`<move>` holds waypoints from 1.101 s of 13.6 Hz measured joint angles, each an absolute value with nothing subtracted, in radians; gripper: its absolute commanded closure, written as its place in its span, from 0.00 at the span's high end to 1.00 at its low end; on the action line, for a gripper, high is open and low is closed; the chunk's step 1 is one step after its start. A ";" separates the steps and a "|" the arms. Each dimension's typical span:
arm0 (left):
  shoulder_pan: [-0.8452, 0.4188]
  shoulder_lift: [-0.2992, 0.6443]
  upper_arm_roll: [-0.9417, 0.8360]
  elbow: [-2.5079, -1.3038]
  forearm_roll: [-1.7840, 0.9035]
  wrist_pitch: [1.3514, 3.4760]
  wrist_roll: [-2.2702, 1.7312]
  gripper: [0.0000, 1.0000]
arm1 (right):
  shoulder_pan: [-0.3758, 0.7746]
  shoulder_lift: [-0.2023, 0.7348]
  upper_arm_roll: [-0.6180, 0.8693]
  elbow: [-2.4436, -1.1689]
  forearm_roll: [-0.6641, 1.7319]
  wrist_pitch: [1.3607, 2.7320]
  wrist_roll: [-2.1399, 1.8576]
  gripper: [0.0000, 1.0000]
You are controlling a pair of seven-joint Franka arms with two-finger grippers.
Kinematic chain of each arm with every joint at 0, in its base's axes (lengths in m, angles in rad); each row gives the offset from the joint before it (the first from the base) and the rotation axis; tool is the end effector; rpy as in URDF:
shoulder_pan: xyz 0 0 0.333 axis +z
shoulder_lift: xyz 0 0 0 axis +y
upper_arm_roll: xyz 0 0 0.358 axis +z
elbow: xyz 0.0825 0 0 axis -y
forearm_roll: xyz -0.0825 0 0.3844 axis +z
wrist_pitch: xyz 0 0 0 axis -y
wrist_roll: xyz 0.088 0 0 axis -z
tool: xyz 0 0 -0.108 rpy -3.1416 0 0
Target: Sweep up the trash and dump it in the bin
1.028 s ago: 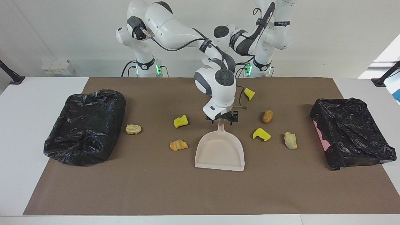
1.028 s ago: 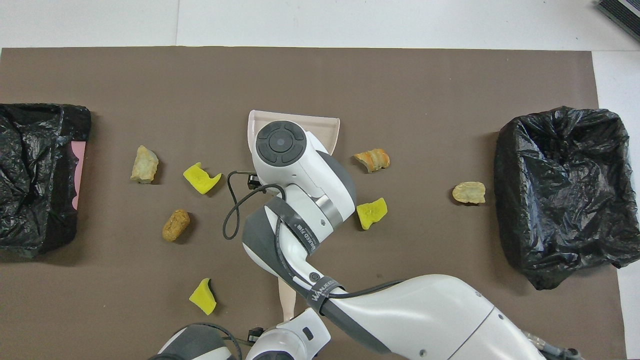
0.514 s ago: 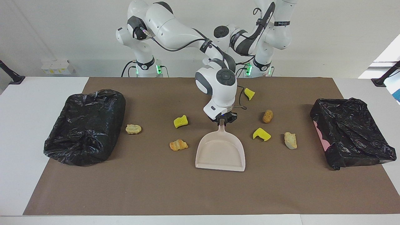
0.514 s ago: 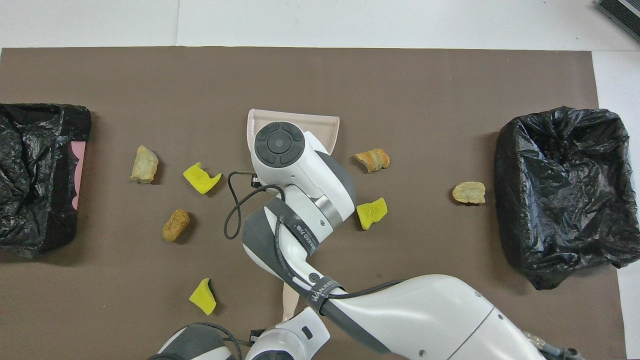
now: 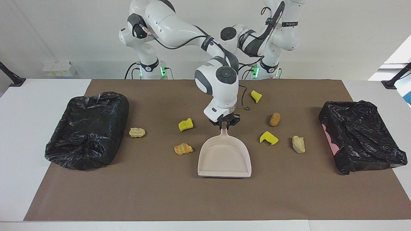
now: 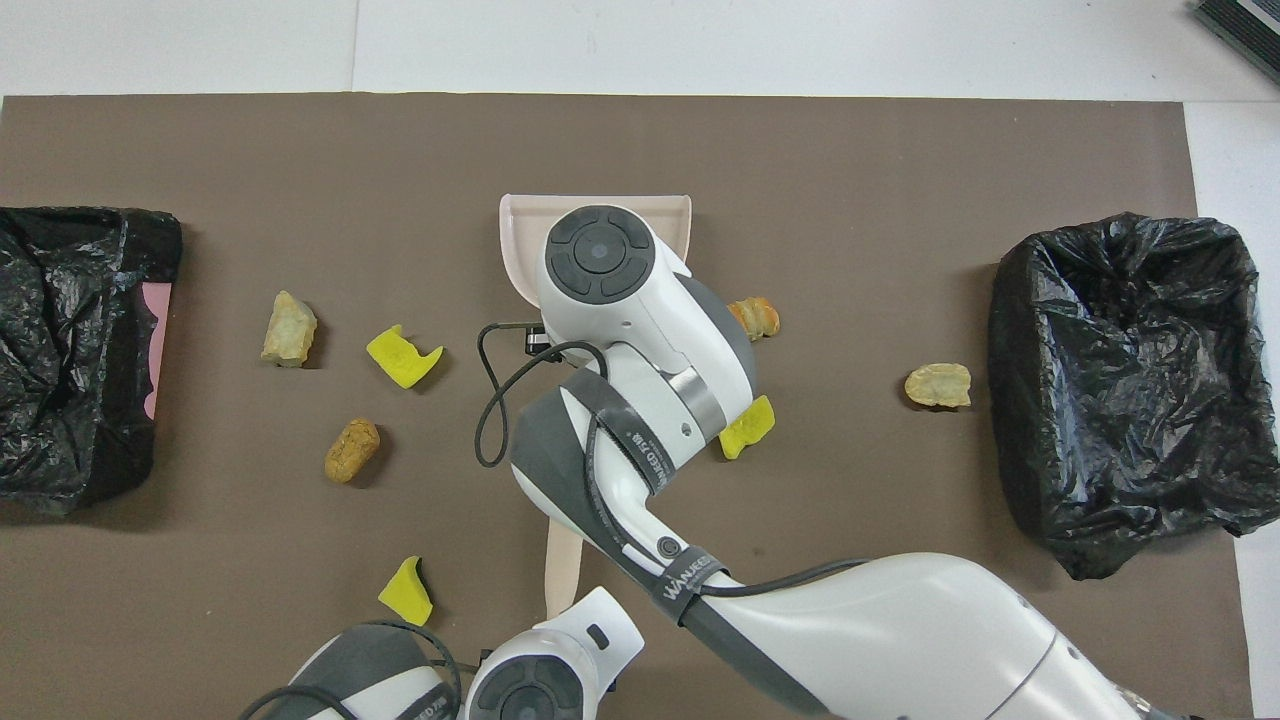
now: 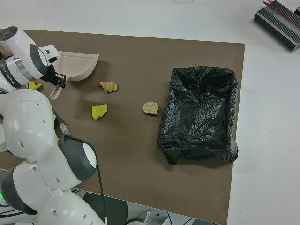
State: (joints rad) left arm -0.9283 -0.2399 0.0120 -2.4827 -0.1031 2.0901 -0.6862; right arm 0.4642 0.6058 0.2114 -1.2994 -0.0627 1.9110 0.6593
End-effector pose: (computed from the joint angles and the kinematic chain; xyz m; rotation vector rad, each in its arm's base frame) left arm 0.2504 -0.3347 0.4057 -3.0708 0.2657 0.2620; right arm 0.6115 0.4337 0.4313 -3.0827 0.0016 0.0349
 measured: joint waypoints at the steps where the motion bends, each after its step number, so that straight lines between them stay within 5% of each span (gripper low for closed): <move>1: -0.890 -0.244 0.015 -2.457 -0.102 2.051 -0.656 0.00 | 0.454 0.596 0.211 -1.300 -0.063 1.904 0.585 0.00; 8: -0.541 -0.307 0.027 -2.372 0.011 1.959 -0.406 0.00 | 0.397 0.539 0.212 -1.382 -0.062 1.887 0.013 0.00; 15: -0.191 -0.221 0.028 -2.288 0.079 2.013 -0.147 0.00 | 0.389 0.431 0.214 -1.583 -0.063 1.856 -0.425 0.00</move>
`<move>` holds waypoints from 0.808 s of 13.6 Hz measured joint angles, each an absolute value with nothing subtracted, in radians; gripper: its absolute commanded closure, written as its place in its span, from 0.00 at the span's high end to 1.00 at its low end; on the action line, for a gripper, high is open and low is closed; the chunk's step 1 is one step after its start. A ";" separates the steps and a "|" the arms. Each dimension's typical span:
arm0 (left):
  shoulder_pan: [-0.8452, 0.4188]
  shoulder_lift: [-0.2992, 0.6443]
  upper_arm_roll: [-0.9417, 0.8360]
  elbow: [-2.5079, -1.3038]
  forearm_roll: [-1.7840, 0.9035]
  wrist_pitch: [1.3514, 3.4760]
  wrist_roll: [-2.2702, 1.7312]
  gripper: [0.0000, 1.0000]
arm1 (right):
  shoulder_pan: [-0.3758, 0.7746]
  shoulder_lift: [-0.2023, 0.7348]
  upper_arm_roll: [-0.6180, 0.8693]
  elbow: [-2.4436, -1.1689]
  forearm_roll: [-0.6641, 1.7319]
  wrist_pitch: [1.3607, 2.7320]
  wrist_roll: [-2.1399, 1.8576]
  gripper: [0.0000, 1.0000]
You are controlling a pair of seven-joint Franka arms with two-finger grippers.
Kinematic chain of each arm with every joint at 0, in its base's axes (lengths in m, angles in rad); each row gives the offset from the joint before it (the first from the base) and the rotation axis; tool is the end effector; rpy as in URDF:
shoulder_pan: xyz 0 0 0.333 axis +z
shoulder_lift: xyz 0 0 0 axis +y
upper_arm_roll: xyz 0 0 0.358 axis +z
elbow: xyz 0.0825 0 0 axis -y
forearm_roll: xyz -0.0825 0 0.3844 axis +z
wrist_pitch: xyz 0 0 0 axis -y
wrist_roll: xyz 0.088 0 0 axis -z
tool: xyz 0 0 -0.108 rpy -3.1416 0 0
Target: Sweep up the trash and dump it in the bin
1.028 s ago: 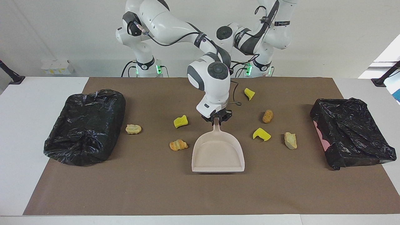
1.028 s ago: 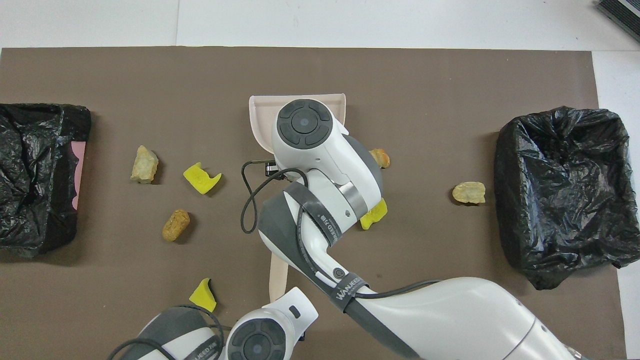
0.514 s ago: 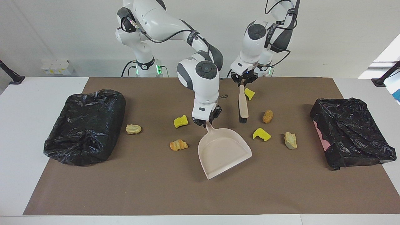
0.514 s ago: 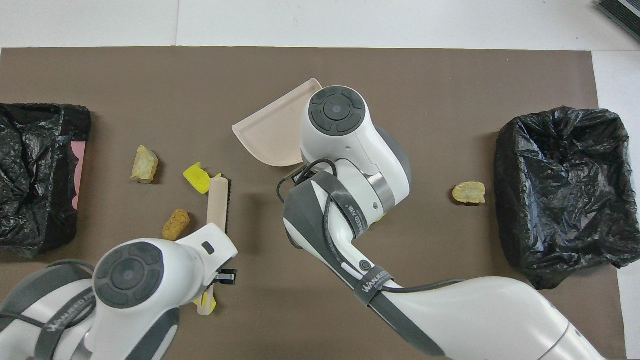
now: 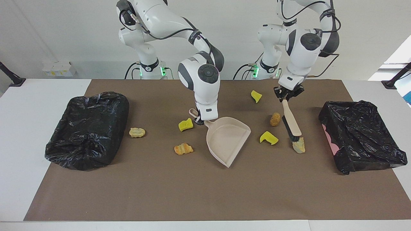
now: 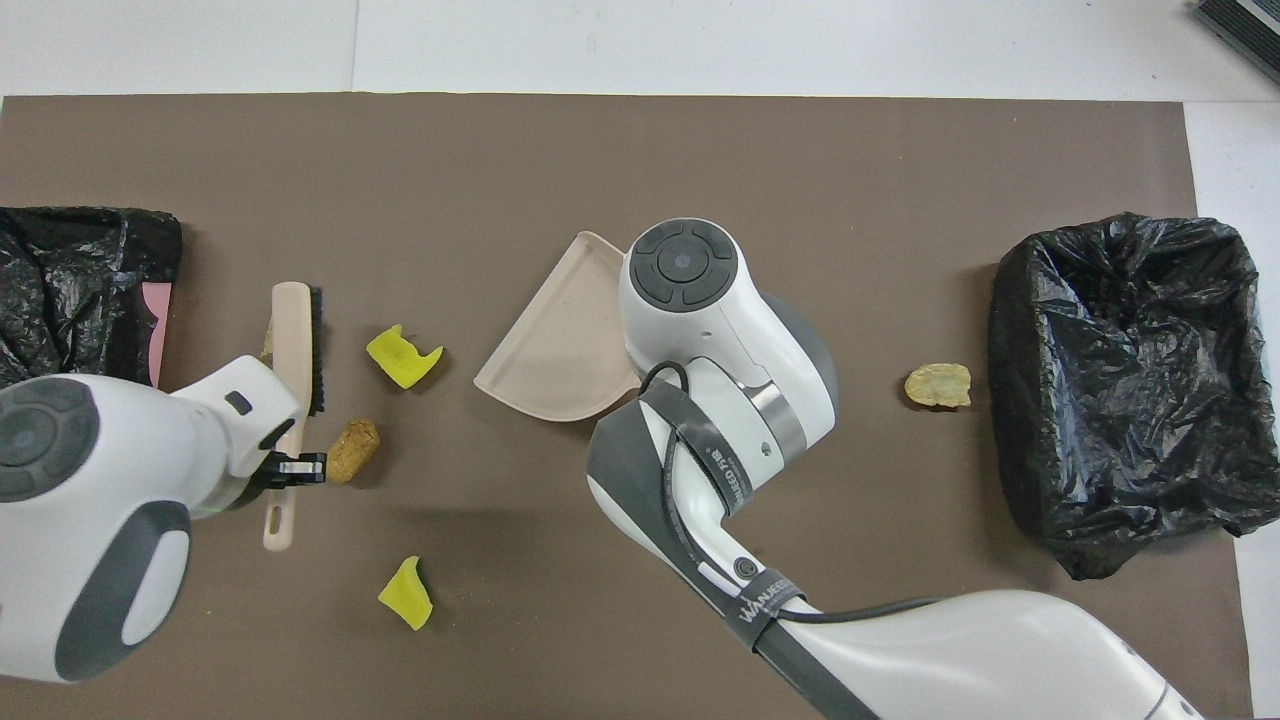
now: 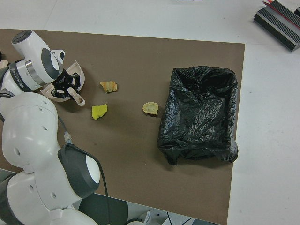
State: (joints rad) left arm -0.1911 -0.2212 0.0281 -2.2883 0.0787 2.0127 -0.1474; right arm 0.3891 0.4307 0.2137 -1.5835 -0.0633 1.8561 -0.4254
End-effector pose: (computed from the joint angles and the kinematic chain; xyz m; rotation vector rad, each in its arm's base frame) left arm 0.4561 -0.0696 0.4773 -3.0681 0.0799 0.0672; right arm 0.5712 0.3623 0.4182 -2.7051 -1.5455 0.2342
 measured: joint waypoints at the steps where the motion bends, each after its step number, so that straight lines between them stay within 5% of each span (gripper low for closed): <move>1: -0.143 -0.193 0.029 -2.257 0.084 2.015 -0.092 0.00 | 0.391 0.413 0.214 -1.614 -0.064 1.856 -0.500 0.00; 7: -0.007 0.032 0.028 -2.100 0.172 2.096 0.007 0.00 | 0.415 0.367 0.216 -1.702 -0.224 1.864 -0.830 0.00; 11: 0.019 0.086 0.020 -2.098 0.175 2.109 0.084 0.00 | 0.460 0.368 0.217 -1.709 -0.255 1.872 -0.835 0.00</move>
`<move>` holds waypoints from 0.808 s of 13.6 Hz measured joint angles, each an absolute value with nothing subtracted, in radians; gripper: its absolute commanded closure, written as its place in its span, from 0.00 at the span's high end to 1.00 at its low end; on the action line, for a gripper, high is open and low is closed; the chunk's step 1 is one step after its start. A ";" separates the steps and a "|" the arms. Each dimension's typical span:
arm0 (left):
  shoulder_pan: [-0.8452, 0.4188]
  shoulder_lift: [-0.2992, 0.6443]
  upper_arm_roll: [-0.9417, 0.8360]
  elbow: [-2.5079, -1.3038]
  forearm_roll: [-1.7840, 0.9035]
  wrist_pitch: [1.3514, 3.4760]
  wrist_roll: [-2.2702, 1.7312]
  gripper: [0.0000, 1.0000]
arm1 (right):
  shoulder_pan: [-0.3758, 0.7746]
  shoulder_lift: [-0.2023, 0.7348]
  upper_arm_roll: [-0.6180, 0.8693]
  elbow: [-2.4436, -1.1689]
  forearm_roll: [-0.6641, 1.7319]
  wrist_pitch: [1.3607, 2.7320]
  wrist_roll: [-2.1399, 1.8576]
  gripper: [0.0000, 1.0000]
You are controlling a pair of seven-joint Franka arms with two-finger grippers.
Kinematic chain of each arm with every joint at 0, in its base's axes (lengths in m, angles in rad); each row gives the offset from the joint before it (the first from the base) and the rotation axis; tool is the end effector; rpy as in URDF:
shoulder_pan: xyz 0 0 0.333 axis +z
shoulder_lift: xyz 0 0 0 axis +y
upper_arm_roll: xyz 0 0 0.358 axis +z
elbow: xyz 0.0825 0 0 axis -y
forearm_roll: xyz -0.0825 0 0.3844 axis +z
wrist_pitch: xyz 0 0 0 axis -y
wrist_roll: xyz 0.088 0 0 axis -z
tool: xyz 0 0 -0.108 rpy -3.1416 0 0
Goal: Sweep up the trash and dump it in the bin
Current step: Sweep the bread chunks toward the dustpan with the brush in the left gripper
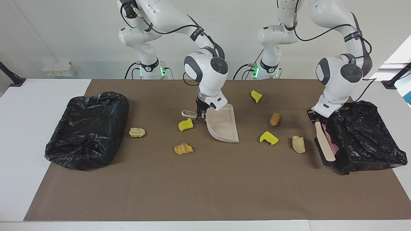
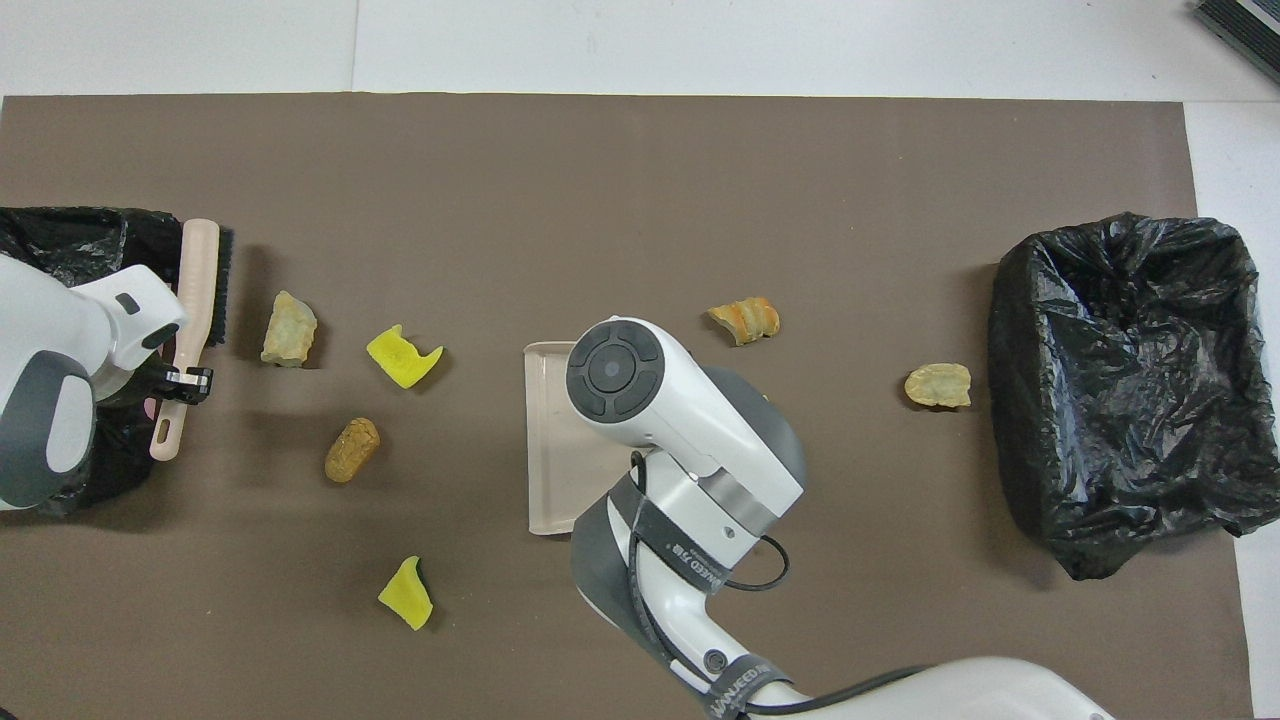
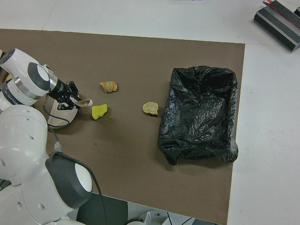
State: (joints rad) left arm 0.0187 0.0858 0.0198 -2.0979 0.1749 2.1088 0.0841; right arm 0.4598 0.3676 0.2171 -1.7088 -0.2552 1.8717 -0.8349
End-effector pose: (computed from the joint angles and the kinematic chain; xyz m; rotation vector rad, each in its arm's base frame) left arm 0.5541 0.0295 0.4153 -2.9880 0.2111 0.1256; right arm 0.5253 0.3782 0.4054 2.0743 2.1465 -0.3065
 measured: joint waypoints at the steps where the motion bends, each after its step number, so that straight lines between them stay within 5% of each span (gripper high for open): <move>1: 0.015 0.086 0.011 -2.111 0.175 2.108 0.100 0.00 | 0.463 0.369 0.217 -1.712 -0.256 1.877 -0.835 0.00; 11: -0.163 -0.015 -0.010 -2.280 0.089 2.107 0.132 0.00 | 0.485 0.389 0.217 -1.724 -0.257 1.910 -0.827 0.00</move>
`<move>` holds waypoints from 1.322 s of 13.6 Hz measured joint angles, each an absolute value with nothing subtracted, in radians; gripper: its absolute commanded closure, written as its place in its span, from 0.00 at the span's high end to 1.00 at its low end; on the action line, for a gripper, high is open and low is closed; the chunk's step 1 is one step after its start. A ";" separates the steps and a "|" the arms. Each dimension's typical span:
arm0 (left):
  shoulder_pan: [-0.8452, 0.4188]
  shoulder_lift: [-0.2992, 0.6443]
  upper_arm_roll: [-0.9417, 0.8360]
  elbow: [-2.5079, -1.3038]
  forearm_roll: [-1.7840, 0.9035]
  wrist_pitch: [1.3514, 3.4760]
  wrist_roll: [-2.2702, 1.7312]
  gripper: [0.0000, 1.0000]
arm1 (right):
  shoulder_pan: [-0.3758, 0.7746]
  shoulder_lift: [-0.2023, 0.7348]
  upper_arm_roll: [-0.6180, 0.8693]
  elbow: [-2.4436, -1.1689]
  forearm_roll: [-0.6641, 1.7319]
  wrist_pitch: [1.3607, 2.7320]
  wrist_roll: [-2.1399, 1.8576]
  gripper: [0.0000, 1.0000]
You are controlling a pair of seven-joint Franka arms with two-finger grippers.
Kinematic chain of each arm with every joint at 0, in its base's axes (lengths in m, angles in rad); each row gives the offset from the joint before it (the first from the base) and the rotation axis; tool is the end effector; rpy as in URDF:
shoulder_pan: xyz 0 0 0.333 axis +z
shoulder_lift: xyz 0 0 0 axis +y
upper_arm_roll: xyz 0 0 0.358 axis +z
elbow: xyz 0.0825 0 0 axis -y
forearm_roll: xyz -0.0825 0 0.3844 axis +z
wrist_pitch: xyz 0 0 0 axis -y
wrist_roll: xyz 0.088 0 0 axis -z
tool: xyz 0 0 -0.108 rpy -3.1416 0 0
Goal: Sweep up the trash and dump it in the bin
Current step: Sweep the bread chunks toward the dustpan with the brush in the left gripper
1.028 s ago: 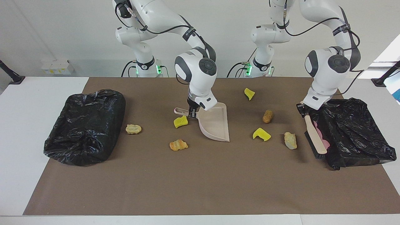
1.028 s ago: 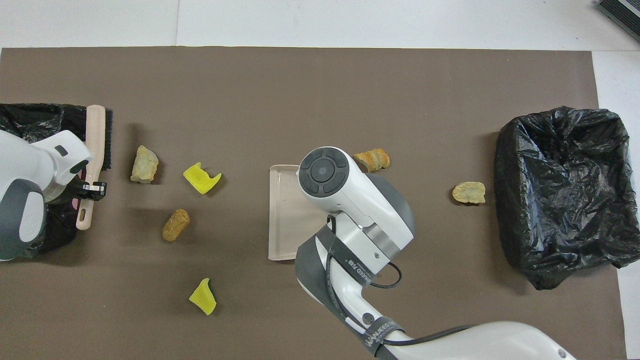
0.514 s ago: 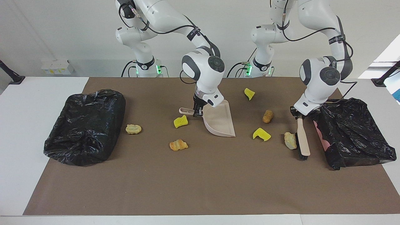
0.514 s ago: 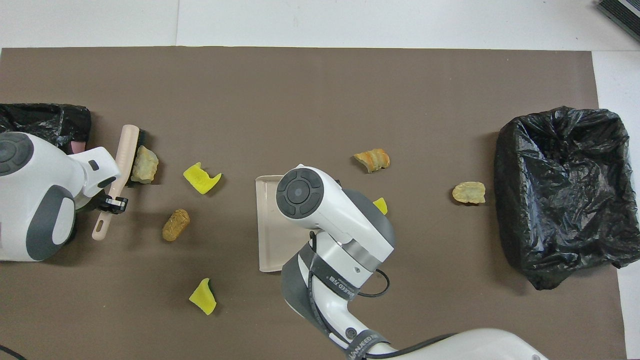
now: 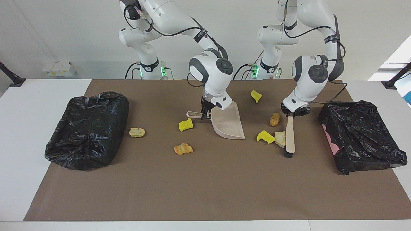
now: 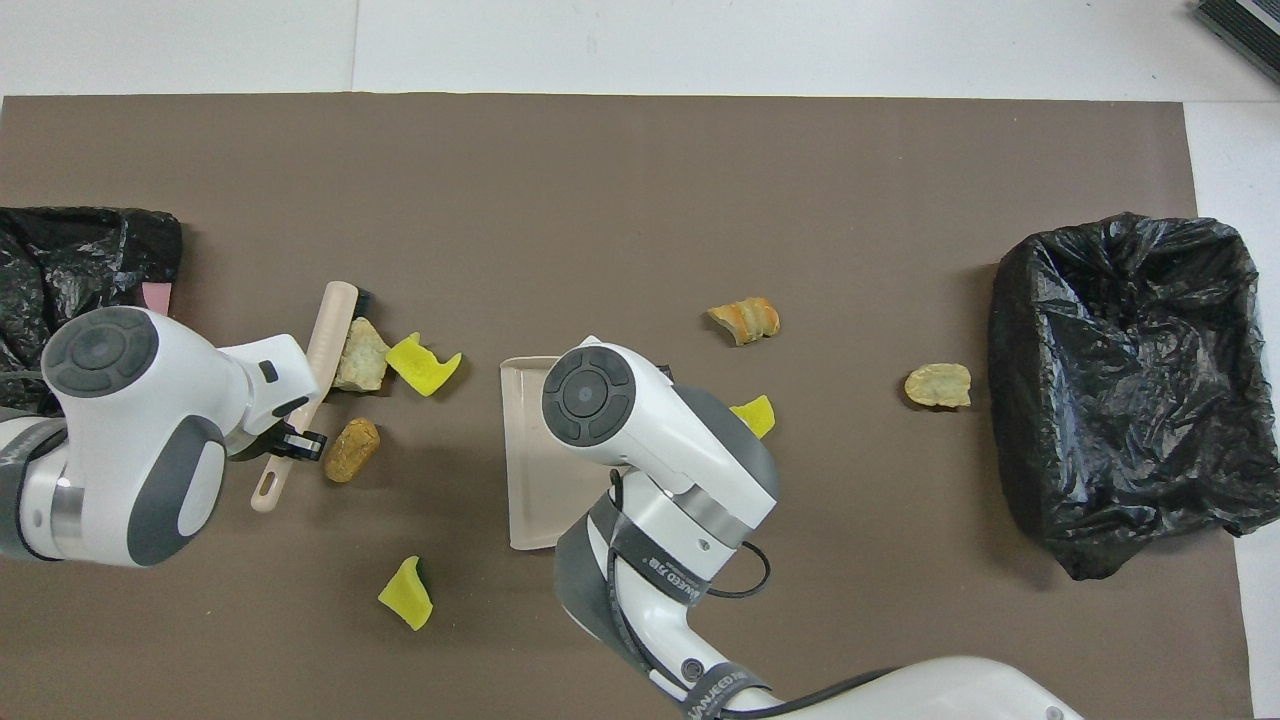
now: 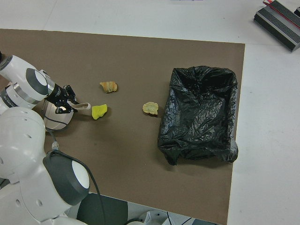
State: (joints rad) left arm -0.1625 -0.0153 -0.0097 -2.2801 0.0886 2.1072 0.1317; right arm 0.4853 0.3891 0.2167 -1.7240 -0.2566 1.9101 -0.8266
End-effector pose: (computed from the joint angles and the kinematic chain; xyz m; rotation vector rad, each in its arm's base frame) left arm 0.4887 -0.0807 0.3894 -3.0085 0.5400 0.2390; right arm 0.5167 0.3936 0.3874 2.0503 2.1750 -0.2987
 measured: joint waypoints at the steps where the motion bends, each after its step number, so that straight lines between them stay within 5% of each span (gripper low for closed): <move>1: -0.193 -0.030 -0.010 -2.301 0.074 2.107 0.132 0.00 | 0.485 0.389 0.216 -1.726 -0.257 1.910 -0.816 0.00; 11: -0.476 -0.104 -0.012 -2.371 -0.062 2.074 -0.040 0.00 | 0.473 0.389 0.216 -1.737 -0.255 1.913 -0.802 0.00; 18: -0.485 -0.134 0.013 -2.254 -0.161 1.893 -0.189 0.00 | 0.468 0.389 0.217 -1.743 -0.255 1.916 -0.810 0.00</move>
